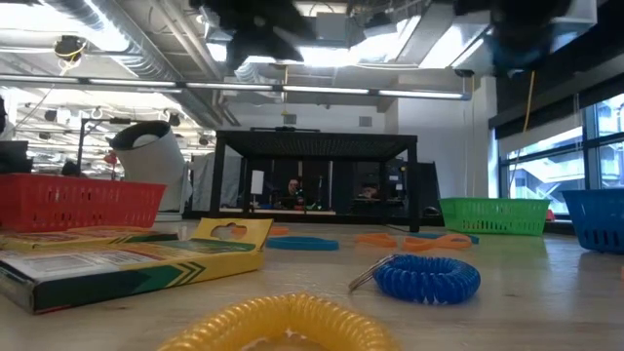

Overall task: Pick & Place Office Desk Supplies
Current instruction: Put the blue rubber band into the blue bin

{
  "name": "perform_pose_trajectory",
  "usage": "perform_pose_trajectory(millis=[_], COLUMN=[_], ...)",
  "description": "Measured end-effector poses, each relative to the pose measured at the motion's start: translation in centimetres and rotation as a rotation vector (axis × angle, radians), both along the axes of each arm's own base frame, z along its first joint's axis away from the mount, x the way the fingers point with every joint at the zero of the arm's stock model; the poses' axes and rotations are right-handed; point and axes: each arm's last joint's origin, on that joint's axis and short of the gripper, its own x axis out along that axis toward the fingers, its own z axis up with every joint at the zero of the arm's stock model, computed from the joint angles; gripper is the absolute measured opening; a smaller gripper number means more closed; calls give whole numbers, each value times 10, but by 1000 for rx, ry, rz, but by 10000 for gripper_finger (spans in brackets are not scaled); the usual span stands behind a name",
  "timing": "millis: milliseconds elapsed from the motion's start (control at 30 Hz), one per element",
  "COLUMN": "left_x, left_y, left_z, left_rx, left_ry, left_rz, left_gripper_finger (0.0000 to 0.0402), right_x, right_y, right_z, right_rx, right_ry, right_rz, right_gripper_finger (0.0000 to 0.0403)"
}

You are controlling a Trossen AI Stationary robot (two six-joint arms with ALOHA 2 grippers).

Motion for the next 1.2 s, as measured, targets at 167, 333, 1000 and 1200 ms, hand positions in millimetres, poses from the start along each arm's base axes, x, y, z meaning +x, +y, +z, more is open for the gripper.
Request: perform_pose_trajectory(millis=[167,333,1000,1200], left_x=[-8,-13,-15,-17], left_y=[9,14,14,14], left_z=[-12,-18,-20,-22], left_rx=[-12,-21,43,46], left_ry=[141,220,267,293], left_rz=[69,102,56,56], left_gripper_finger=[176,175,175,175], right_x=[-20,-42,-69,-73], right_y=[9,14,17,13], right_z=[-23,-63,-113,-97], right_rx=[42,104,137,102], right_ry=[200,401,518,485], right_rz=[-70,-114,-315,-321], right_gripper_finger=[4,4,5,5])
